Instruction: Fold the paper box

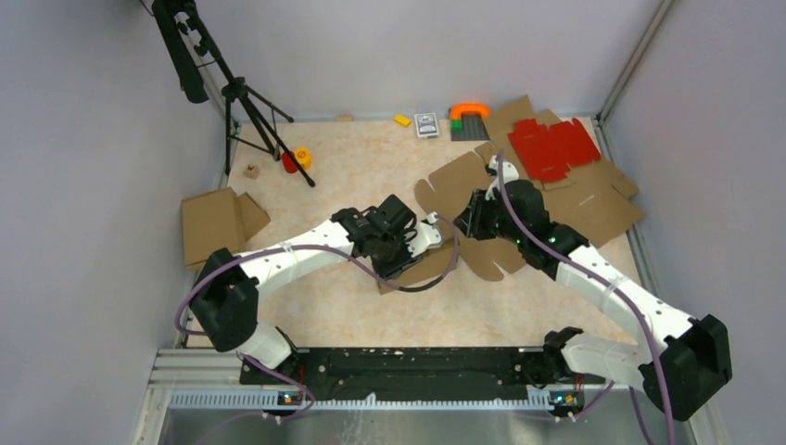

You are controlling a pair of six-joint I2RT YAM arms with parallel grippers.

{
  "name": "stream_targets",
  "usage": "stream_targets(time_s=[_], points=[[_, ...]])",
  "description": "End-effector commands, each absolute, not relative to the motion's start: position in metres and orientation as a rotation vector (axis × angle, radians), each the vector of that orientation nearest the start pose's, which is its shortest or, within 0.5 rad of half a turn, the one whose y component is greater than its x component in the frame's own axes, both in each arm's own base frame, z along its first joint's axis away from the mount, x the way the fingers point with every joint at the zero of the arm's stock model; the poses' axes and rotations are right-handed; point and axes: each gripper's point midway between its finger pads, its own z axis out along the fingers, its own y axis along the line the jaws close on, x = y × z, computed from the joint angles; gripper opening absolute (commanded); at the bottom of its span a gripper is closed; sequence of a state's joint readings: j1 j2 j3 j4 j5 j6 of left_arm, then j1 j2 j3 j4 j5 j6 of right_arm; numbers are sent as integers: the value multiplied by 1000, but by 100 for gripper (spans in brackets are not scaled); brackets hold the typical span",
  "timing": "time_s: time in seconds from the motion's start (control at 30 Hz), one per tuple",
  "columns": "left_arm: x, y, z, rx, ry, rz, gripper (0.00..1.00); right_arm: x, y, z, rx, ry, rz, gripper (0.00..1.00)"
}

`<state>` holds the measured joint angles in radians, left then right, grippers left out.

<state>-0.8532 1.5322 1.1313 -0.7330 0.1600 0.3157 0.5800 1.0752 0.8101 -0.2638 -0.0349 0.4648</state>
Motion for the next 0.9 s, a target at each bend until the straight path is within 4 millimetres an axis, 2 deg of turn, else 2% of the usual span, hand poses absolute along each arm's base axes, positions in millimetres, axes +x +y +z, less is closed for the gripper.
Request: stream_targets(time_s=[0.0,0.13,0.33,0.47,0.63,0.73,0.87], points=[[202,-264,94,1561,2255,-413,18,282,228,222,-177,2086,772,30],[202,-263,95,1560,2256,-410,18,274,232,198,-194,2152,799,31],[202,-262,94,1559,2262,-407,18,252,216,142,-185,2267,750,26],[202,-263,94,1560,2264,-406,17,244,205,126,-156,2280,716,21],[202,-263,94,1560,2264,-408,17,248,204,126,-148,2268,701,20],[202,-264,94,1561,2265,-408,17,254,209,144,-158,2230,714,26],[202,-264,94,1565,2264,-413,17,264,211,174,-161,2165,716,27]])
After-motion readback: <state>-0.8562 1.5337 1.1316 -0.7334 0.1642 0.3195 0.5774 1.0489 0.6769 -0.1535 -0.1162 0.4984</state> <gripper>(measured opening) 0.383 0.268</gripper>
